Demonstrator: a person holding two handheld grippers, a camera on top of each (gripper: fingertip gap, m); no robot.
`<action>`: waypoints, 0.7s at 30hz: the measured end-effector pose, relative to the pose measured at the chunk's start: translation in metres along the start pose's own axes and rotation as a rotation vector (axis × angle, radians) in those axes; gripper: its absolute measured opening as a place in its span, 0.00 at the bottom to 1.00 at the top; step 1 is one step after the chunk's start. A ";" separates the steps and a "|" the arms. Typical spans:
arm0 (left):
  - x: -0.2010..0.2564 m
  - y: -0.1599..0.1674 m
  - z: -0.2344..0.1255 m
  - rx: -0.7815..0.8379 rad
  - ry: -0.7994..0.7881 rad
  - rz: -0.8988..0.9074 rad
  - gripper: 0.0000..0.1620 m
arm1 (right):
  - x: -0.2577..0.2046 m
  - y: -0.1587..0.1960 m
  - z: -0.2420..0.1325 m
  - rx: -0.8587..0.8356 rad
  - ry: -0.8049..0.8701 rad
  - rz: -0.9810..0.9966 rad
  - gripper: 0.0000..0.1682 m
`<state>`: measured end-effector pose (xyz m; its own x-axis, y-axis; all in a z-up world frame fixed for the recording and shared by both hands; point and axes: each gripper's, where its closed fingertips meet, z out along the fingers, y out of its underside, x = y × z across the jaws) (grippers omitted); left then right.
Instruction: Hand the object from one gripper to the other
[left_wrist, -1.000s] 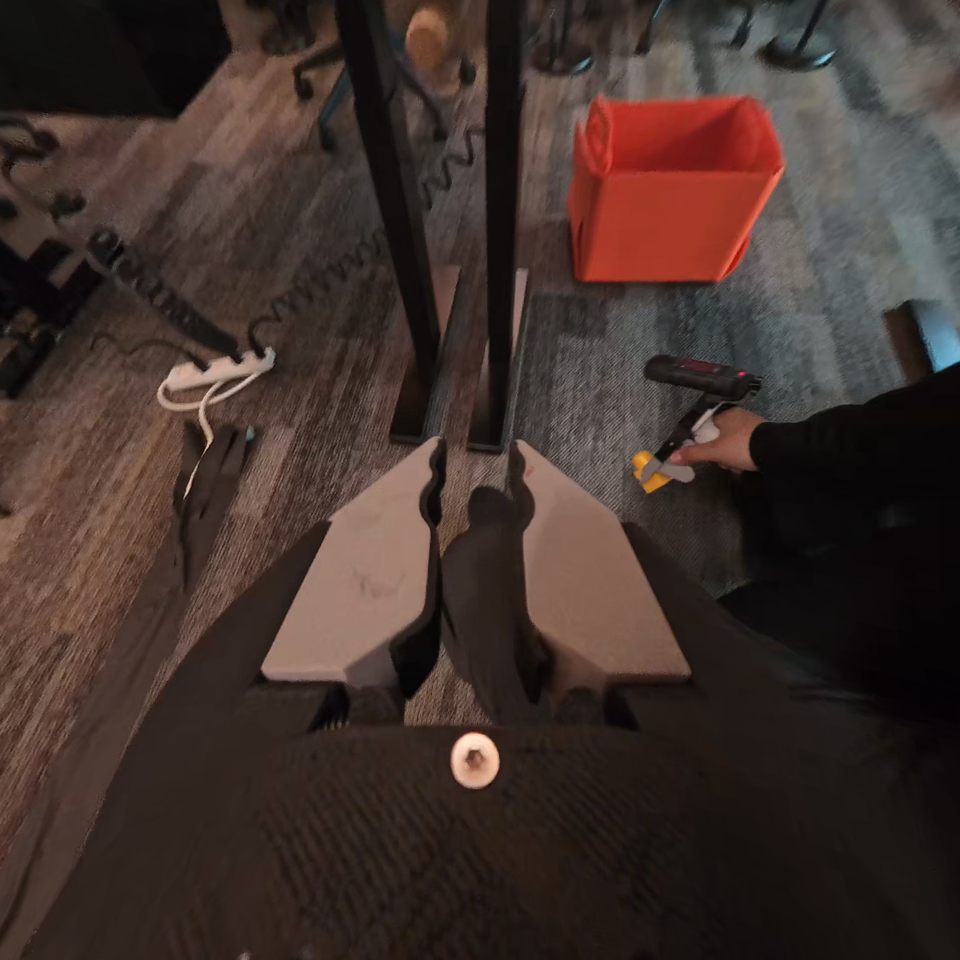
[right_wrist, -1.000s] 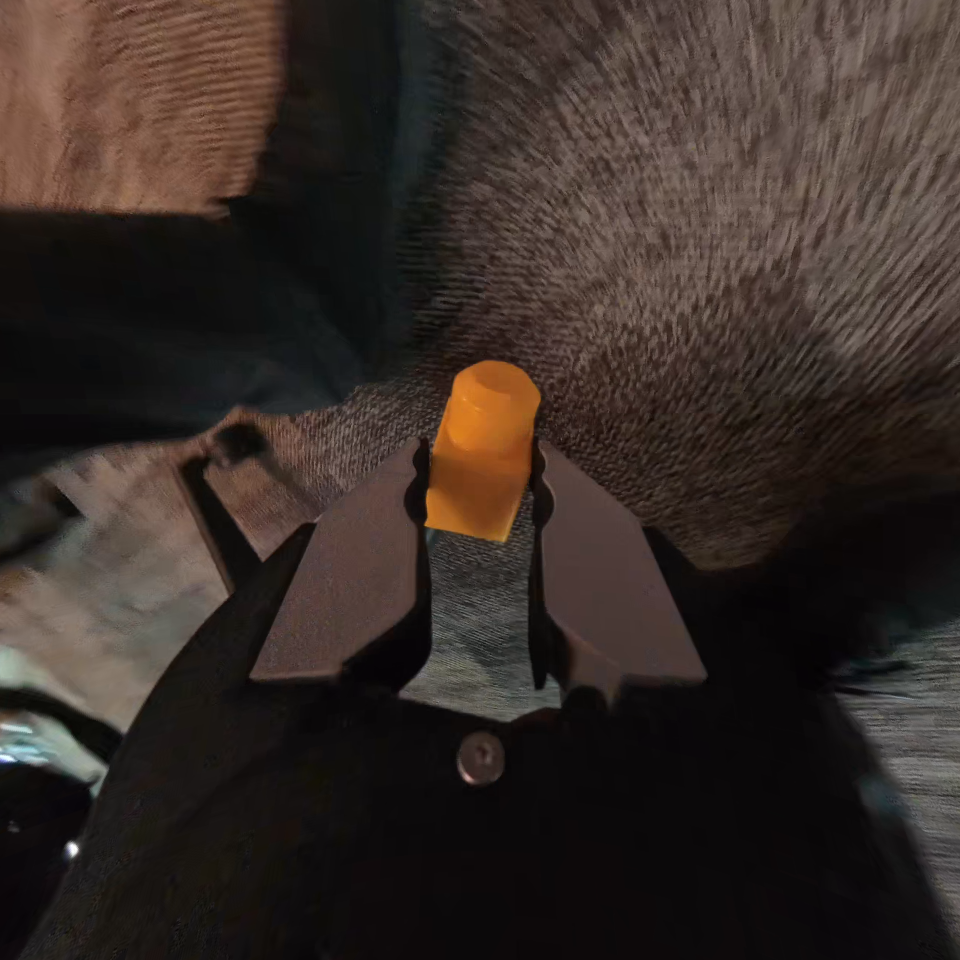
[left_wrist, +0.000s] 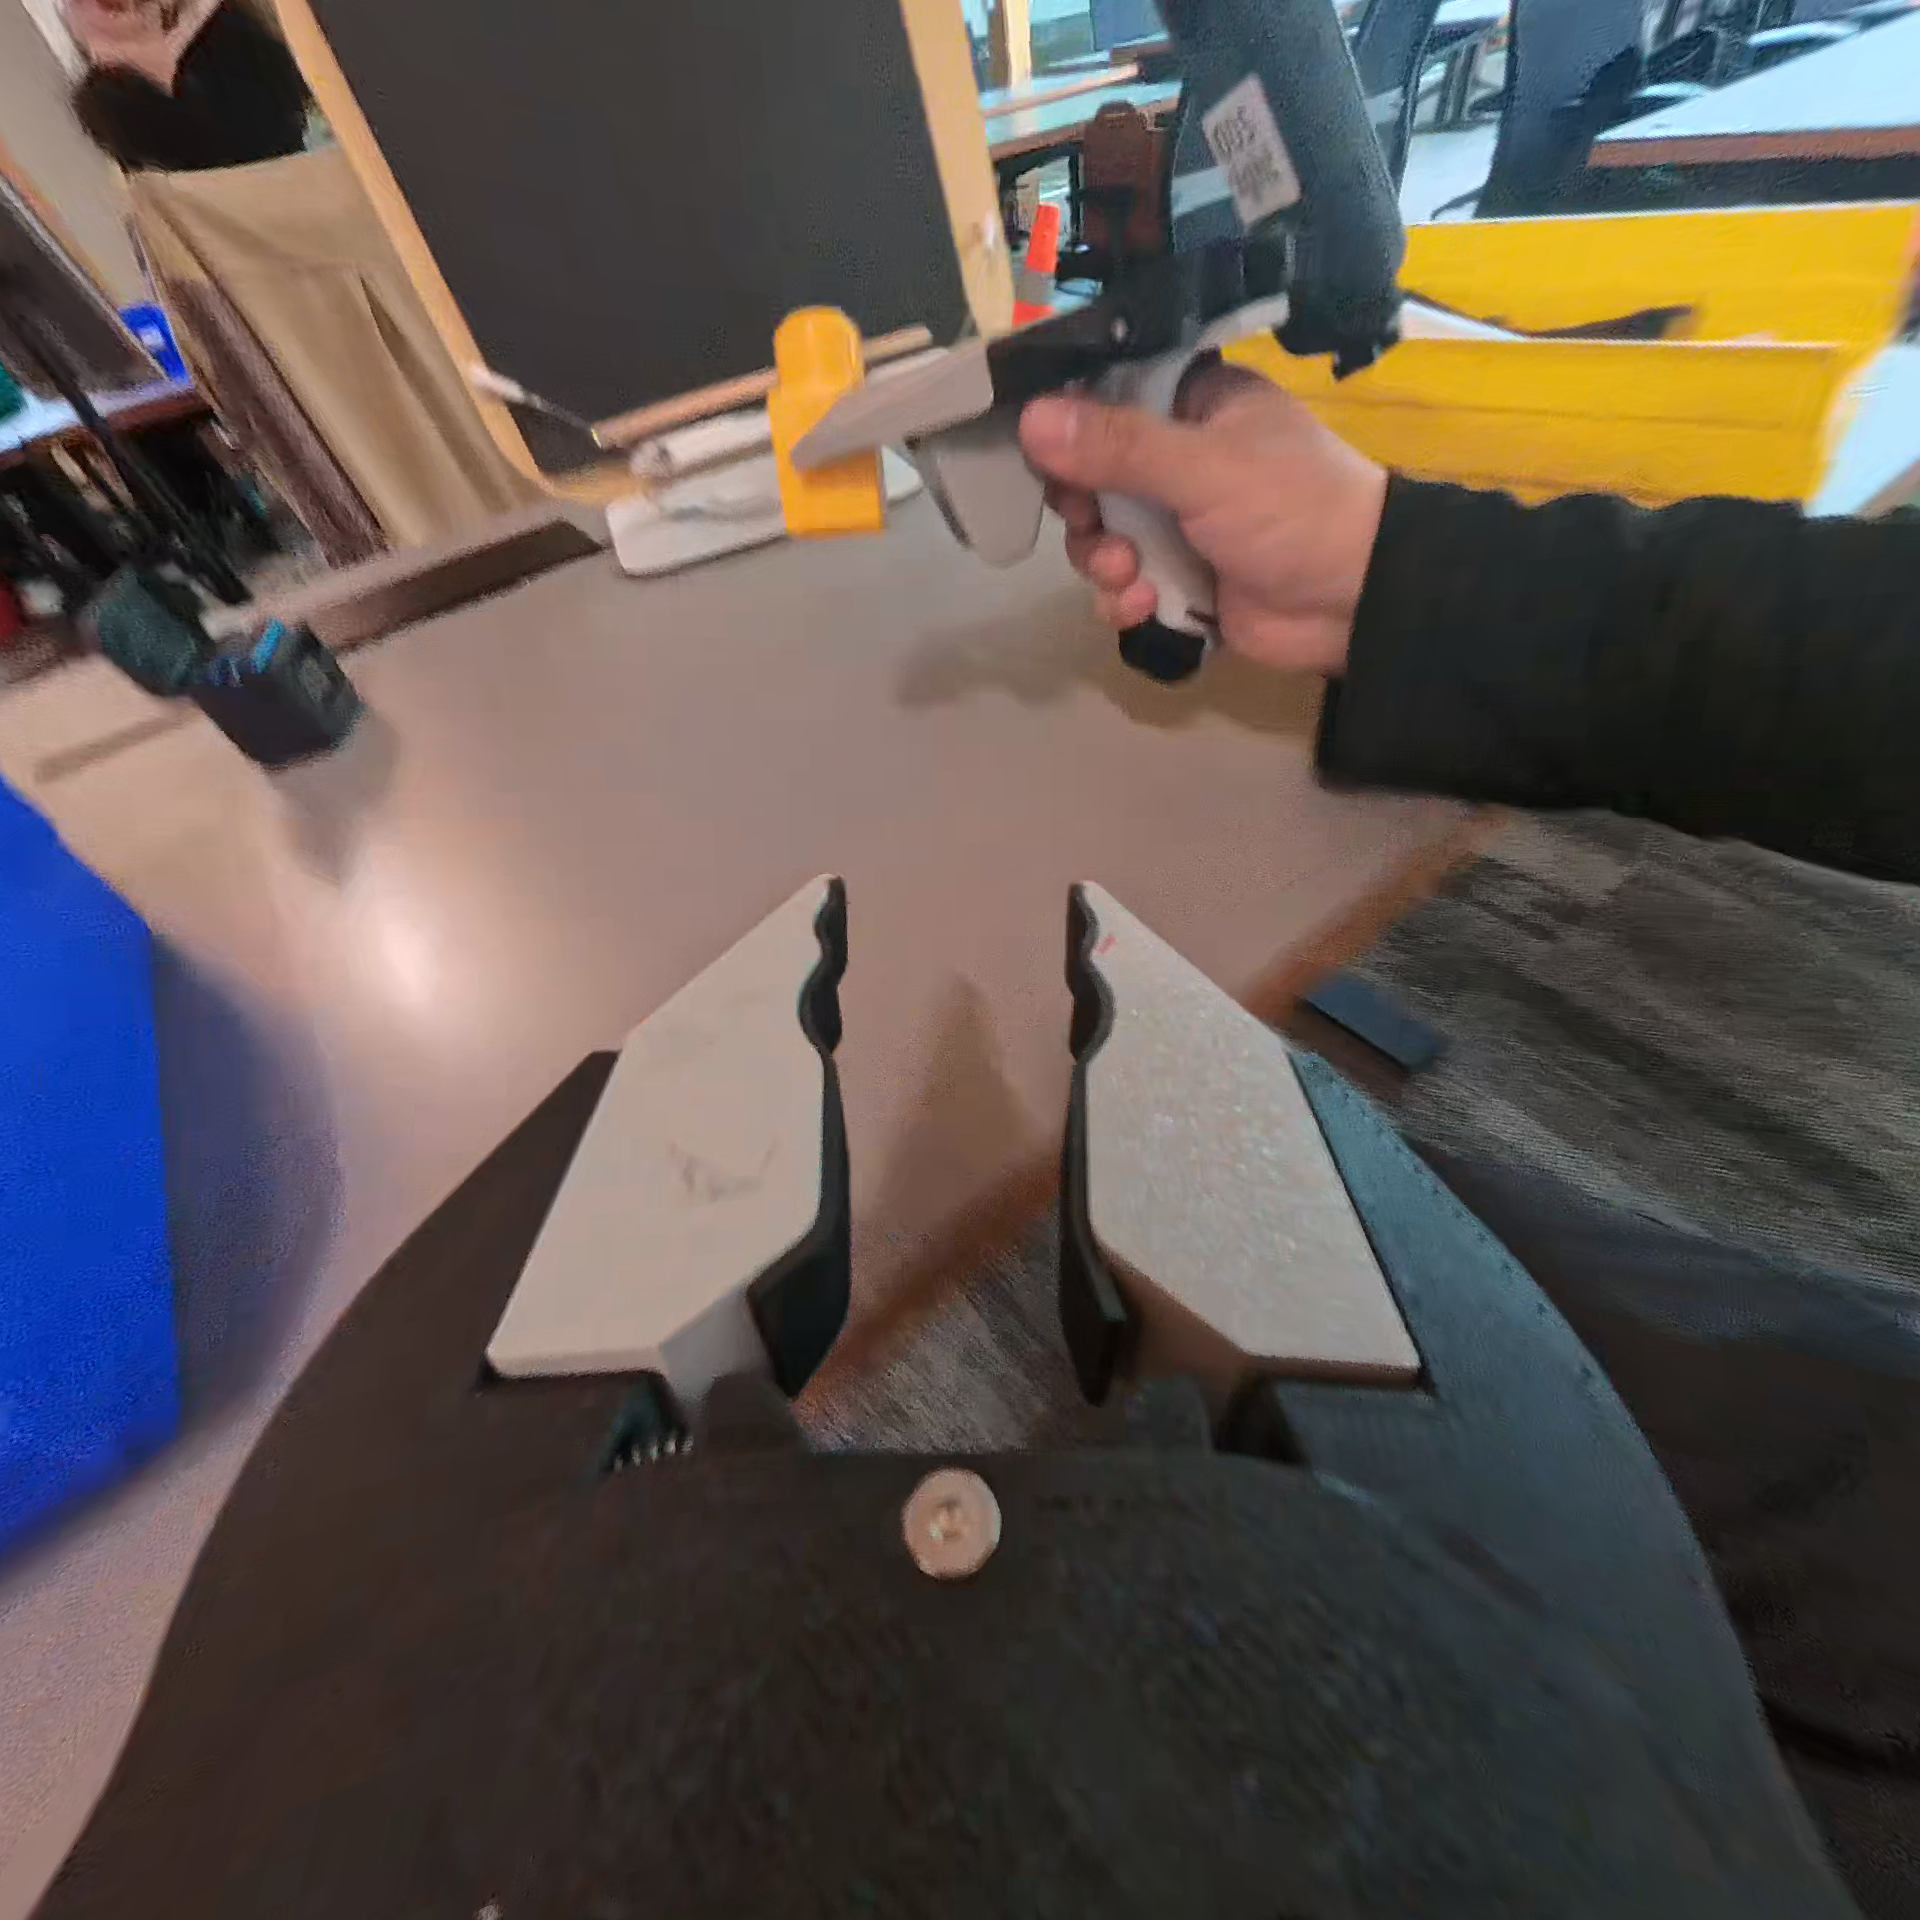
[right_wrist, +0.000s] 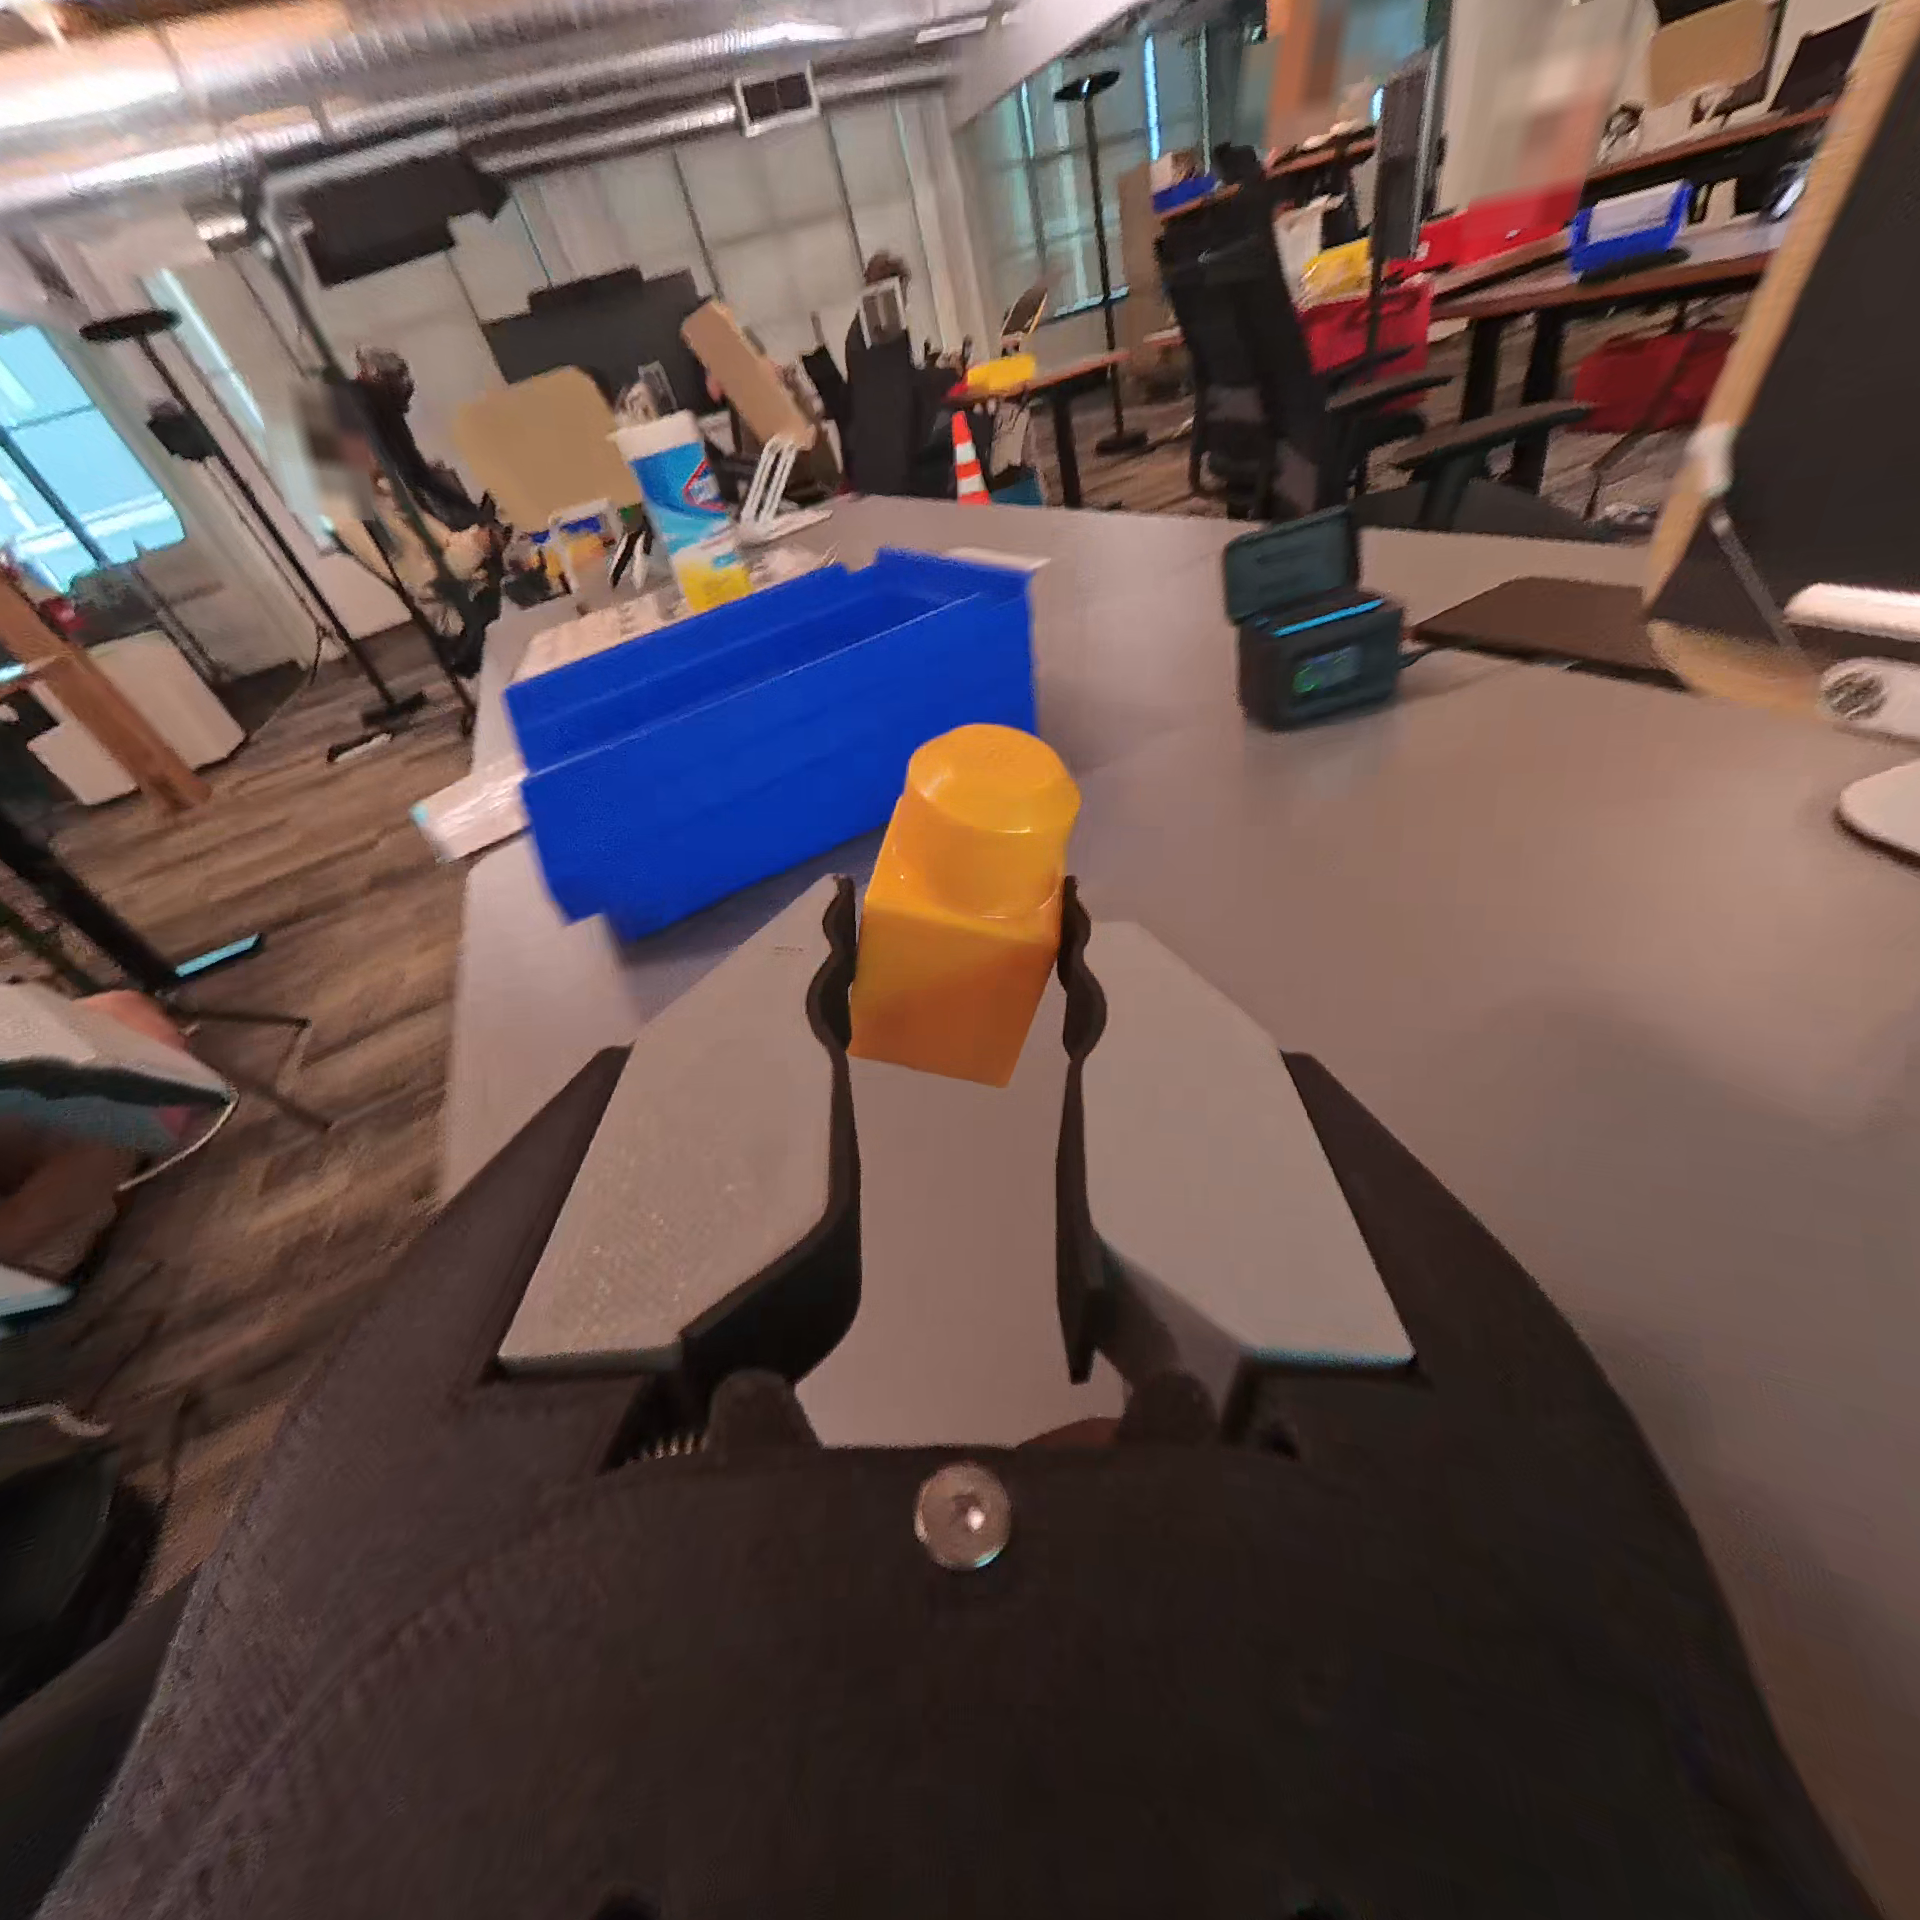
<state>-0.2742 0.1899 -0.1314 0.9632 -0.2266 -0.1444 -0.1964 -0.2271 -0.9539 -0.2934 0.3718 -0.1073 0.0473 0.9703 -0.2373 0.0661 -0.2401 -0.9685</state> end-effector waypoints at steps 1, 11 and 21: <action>-0.019 -0.008 0.030 0.008 -0.008 0.041 0.25 | 0.019 -0.003 0.012 0.015 0.011 0.002 0.21; -0.134 -0.019 0.238 -0.016 0.077 0.155 0.33 | 0.107 -0.012 0.037 0.087 0.013 0.012 0.21; -0.132 -0.019 0.225 0.143 -0.024 0.360 0.18 | 0.105 -0.018 0.035 0.136 0.067 -0.068 0.21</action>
<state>-0.3568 0.4370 -0.1533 0.8417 -0.2451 -0.4811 -0.4968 -0.0026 -0.8679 -0.3248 0.4793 -0.1179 0.1144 0.9788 -0.1701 -0.0641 -0.1636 -0.9844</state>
